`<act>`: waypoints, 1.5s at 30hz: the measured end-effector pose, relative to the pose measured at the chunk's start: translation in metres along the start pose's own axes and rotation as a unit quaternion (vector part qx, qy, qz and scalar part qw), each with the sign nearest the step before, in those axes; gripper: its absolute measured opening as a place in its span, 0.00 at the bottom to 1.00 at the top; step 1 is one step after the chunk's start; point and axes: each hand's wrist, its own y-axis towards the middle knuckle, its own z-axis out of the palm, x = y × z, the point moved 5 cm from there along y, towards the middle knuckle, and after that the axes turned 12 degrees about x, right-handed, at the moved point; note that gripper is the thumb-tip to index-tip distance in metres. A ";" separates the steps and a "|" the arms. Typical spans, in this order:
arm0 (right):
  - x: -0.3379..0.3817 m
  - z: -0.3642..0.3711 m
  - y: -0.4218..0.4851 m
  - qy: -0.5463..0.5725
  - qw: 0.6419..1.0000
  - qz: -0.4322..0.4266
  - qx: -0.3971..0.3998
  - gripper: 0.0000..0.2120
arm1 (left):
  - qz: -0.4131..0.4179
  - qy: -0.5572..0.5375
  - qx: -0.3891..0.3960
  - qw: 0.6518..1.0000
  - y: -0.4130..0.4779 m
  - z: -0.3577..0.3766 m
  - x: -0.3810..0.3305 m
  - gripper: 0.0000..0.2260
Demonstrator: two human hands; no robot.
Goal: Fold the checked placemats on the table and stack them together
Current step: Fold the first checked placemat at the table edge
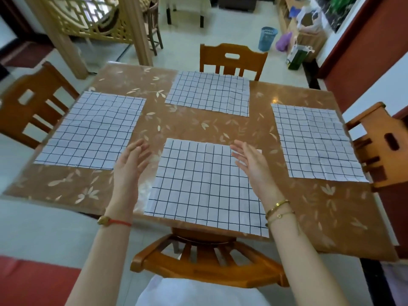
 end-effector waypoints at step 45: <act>-0.152 0.169 0.327 -0.642 0.713 0.046 0.280 0.28 | -0.273 0.356 -0.241 0.861 0.013 -0.081 0.214 0.16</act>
